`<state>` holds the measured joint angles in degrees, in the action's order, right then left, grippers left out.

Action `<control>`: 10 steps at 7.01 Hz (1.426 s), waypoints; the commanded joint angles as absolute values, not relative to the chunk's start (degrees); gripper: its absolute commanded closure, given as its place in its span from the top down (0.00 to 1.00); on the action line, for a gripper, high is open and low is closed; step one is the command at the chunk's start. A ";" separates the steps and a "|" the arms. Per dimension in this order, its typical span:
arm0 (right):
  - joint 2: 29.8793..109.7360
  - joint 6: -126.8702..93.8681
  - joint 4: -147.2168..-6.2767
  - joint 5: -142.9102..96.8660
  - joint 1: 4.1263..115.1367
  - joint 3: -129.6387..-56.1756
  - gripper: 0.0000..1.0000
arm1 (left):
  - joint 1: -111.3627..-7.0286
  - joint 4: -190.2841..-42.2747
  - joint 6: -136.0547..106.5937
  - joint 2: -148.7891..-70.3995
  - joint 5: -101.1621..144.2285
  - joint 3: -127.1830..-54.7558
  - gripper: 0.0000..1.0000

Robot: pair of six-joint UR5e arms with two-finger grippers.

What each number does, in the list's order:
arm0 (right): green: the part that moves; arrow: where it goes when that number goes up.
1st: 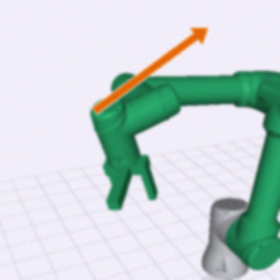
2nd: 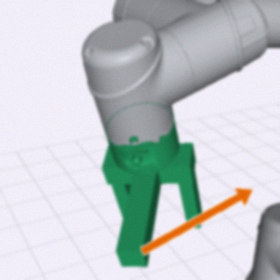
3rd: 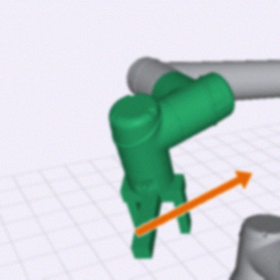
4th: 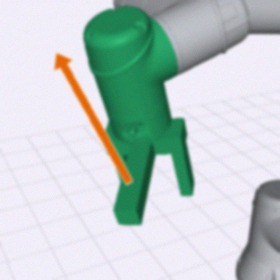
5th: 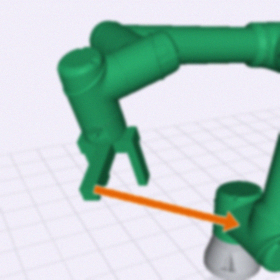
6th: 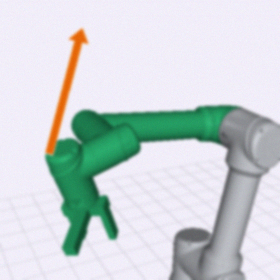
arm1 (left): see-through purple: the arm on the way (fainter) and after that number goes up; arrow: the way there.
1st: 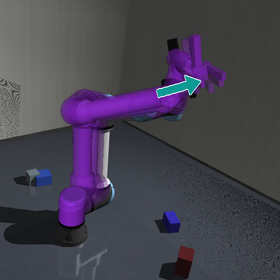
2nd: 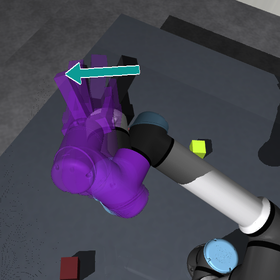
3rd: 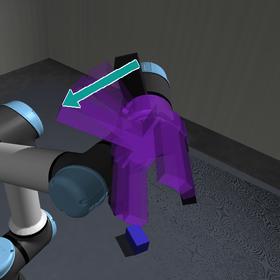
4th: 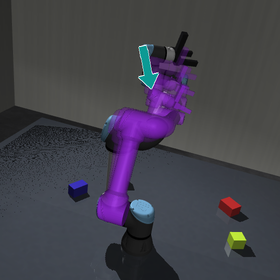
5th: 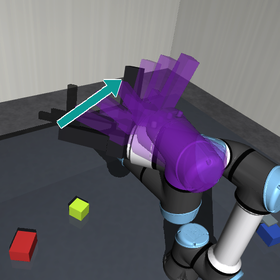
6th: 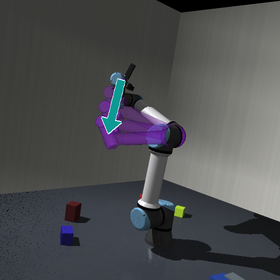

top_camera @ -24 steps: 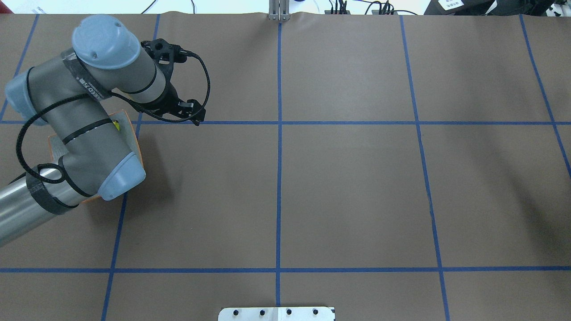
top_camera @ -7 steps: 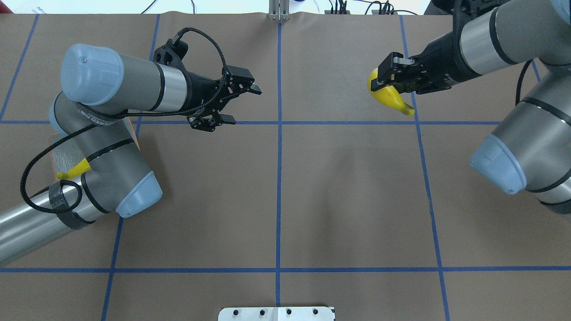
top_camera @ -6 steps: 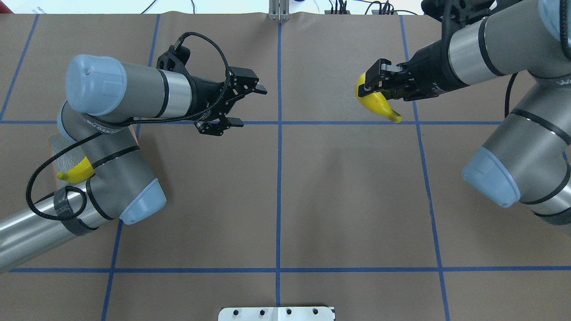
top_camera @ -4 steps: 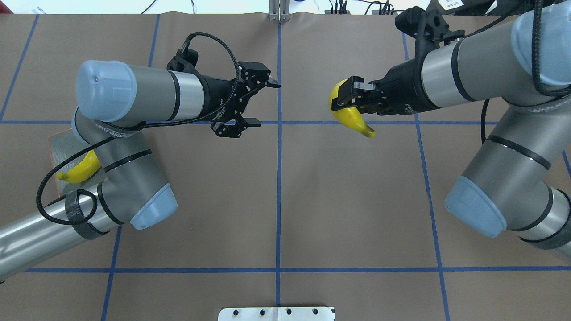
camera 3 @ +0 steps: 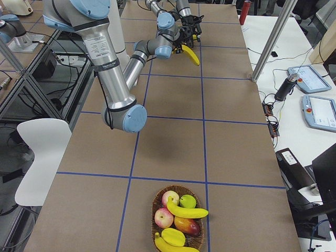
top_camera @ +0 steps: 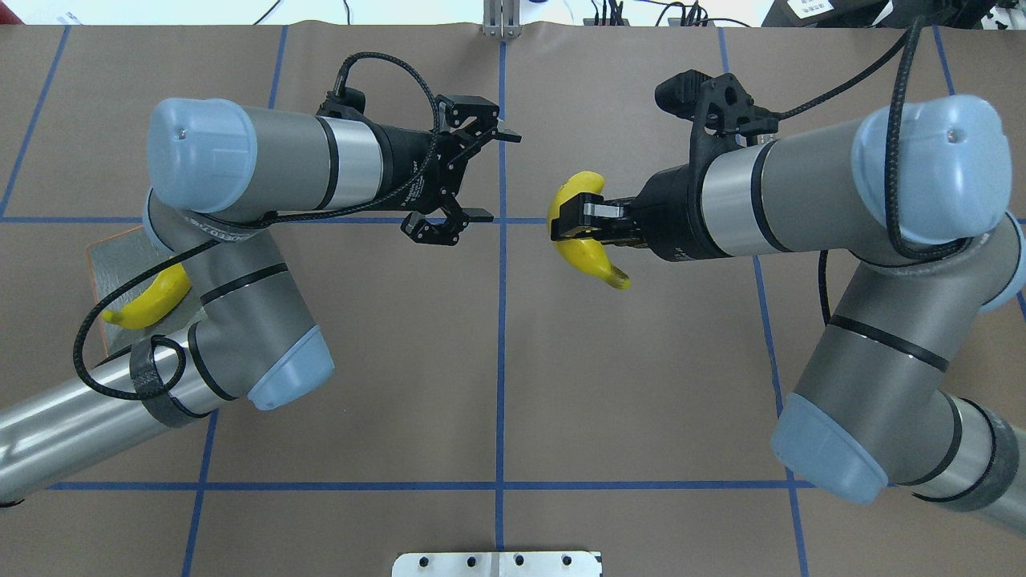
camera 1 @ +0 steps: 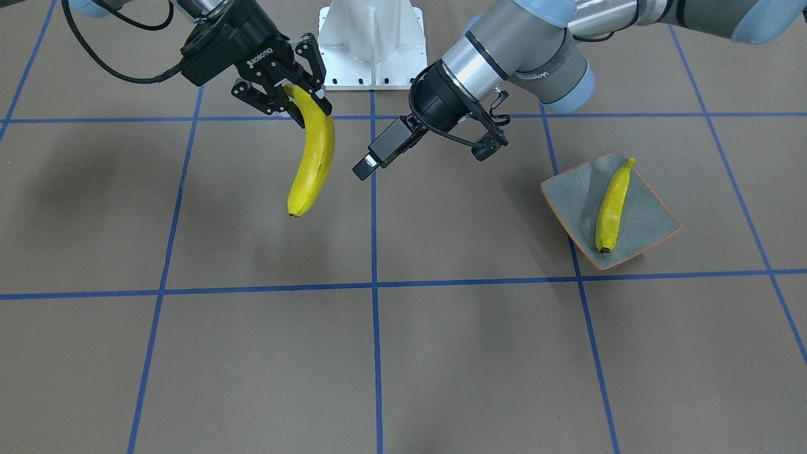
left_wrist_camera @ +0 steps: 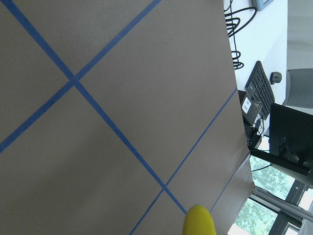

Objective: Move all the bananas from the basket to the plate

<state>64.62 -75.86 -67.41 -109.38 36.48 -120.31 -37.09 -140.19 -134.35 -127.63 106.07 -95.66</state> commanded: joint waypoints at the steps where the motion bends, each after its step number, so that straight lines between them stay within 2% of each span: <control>1: 64.69 -75.85 -67.41 -109.25 35.25 -121.55 0.00 | -36.92 -140.27 -134.13 -128.05 106.17 -95.62 1.00; 9: 64.78 -75.85 -67.41 -109.60 35.07 -122.61 0.00 | -32.08 -140.27 -130.08 -130.34 106.52 -95.45 1.00; 10: 64.78 -75.76 -67.41 -109.69 35.07 -122.52 0.00 | -31.82 -140.36 -130.08 -130.34 106.52 -95.36 0.96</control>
<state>64.76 -75.83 -67.38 -109.60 35.09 -122.50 -32.14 -140.32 -130.11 -130.32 106.53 -95.47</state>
